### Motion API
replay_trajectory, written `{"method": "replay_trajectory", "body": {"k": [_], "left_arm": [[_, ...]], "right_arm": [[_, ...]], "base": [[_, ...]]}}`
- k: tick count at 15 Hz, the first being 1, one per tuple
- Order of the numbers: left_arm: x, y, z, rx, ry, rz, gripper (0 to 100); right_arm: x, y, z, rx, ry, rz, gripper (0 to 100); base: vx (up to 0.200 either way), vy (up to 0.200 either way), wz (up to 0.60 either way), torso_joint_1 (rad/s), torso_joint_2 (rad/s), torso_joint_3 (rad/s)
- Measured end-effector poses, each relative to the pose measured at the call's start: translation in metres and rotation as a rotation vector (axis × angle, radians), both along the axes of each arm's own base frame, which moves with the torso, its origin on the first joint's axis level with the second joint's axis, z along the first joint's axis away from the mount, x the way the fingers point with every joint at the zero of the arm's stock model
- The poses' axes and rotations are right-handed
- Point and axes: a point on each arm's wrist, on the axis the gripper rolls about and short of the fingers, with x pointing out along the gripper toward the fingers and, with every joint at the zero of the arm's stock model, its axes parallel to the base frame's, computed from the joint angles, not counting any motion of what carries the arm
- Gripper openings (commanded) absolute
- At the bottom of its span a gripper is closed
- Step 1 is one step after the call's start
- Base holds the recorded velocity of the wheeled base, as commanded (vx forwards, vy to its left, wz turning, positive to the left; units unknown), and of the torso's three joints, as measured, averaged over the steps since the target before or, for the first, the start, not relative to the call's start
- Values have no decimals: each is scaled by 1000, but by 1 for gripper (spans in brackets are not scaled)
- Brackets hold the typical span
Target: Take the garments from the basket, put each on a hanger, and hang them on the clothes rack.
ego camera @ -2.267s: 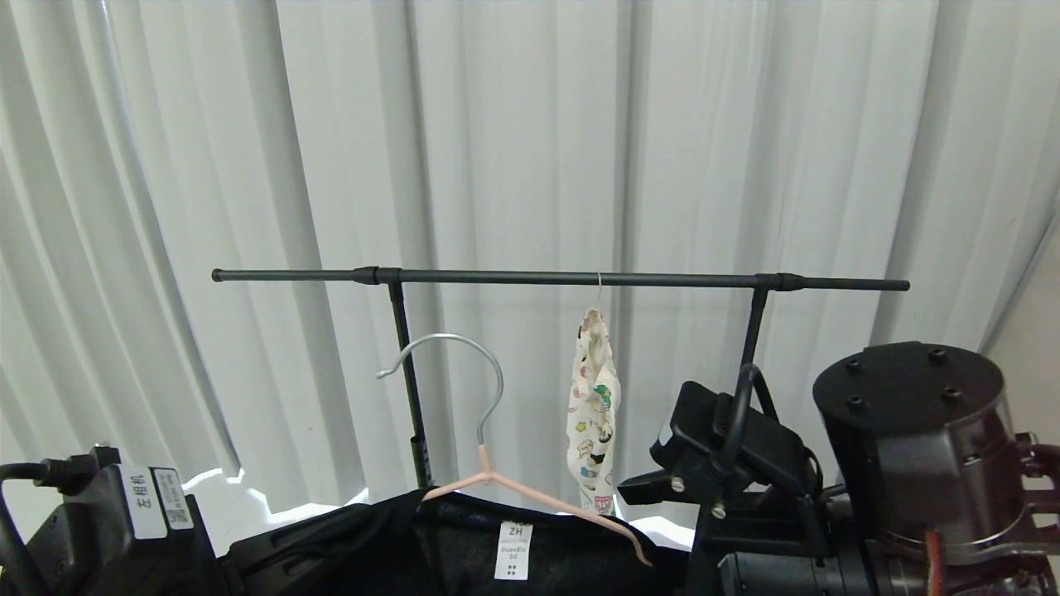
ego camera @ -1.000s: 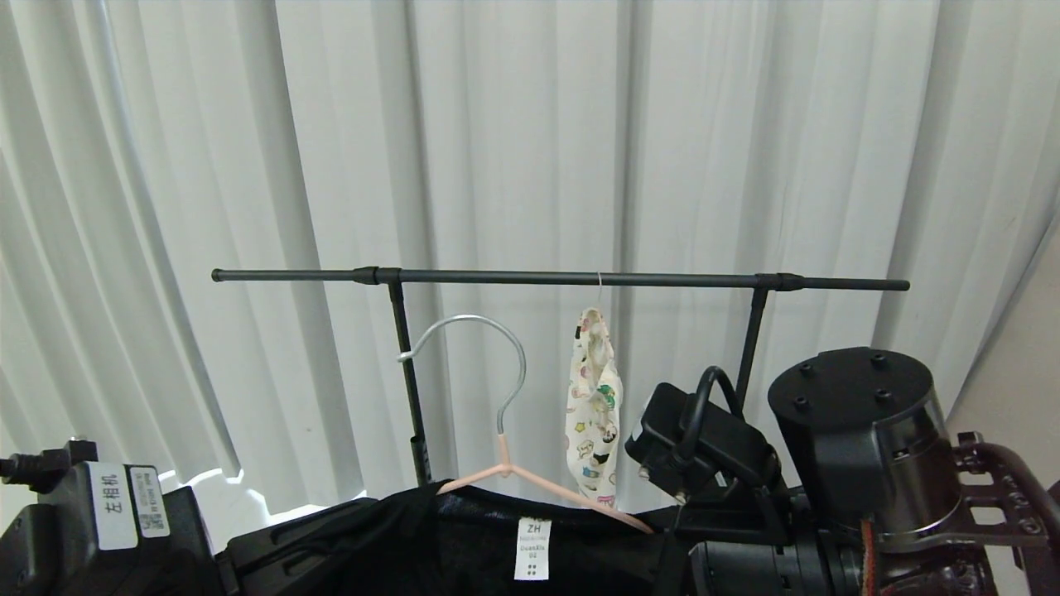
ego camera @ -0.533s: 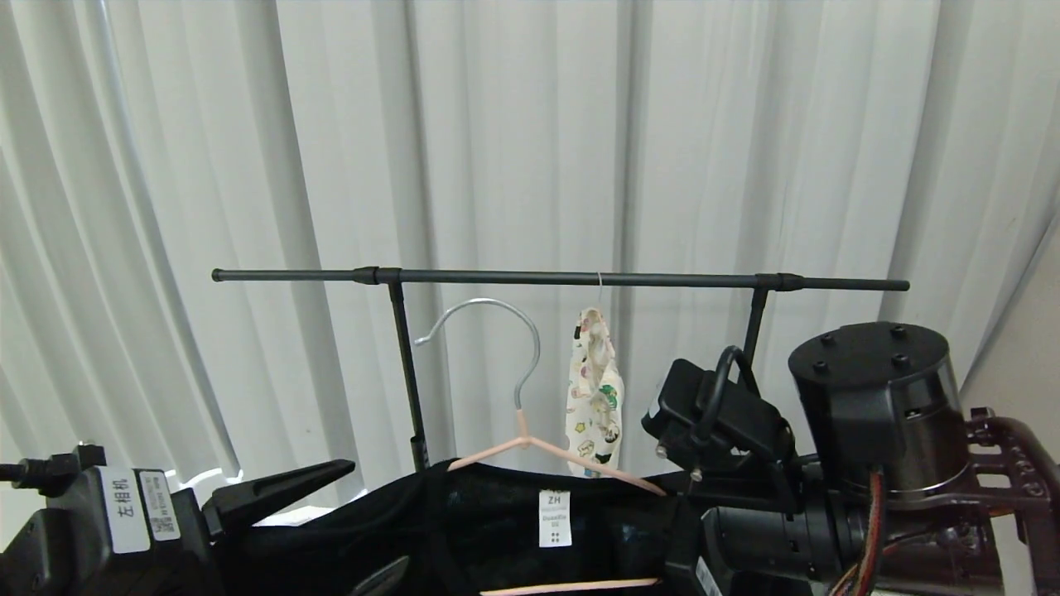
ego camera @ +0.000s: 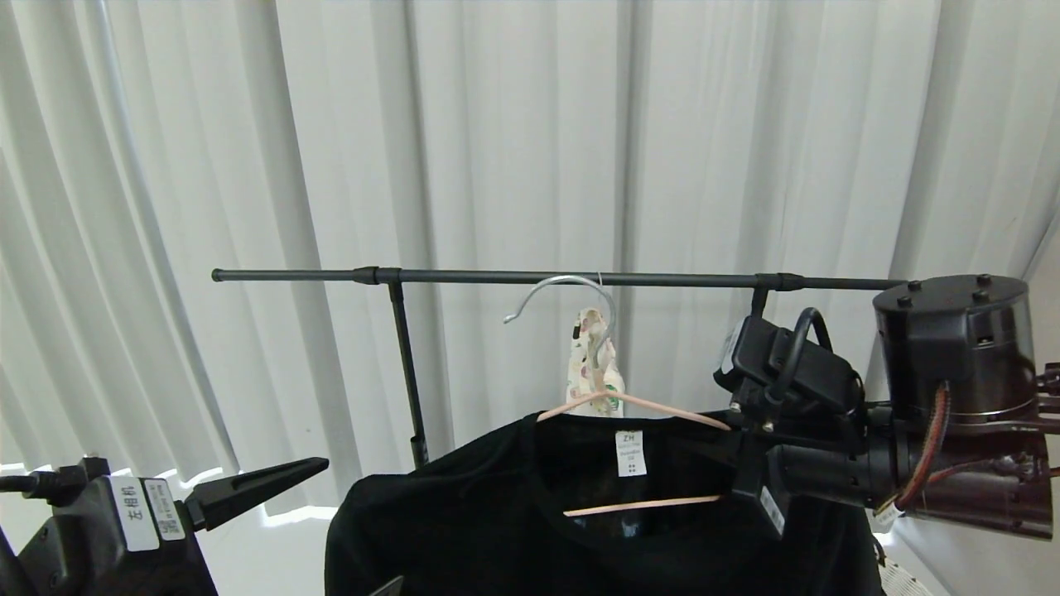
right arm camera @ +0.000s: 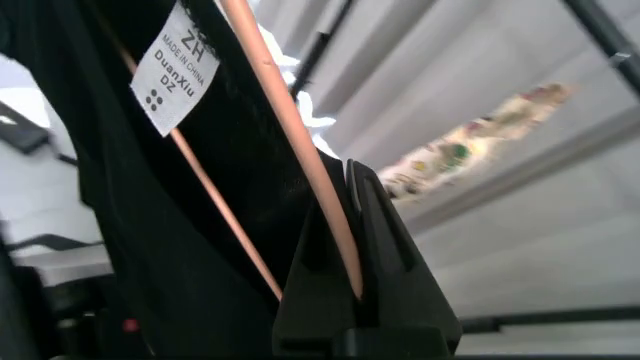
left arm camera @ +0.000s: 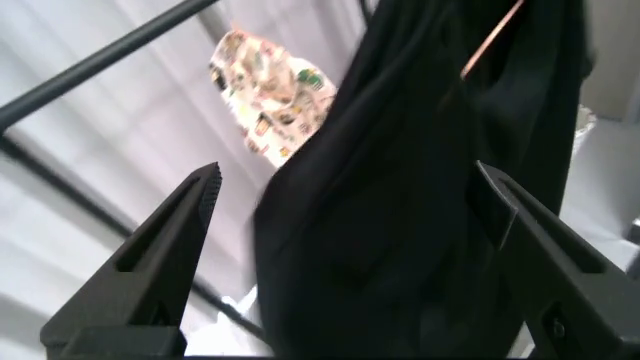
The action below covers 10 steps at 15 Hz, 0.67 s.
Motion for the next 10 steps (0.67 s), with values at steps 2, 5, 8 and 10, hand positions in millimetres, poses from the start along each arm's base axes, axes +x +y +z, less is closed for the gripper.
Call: {"method": "replay_trajectory", "body": {"k": [2,5,8,10], "left_arm": [[-2,6,-9,19,20,28,100],[-5,13,-20,43,56,73,100],[-1,18,-32,74,118,134,100],[5,20,-37,91,159,175,100]], "right_arm": [[2,-7,2,6,-8,-23,0],[0,-11,7,4,-39,-18,0],[-4,-13,11,-17,-93,10,0],[-5,-14,12,-21,-109,19,0]], "base": [[0,0,0,0,0,0],[0,0,0,0,0,0],[0,0,0,0,0,0],[0,0,0,0,0,0]]}}
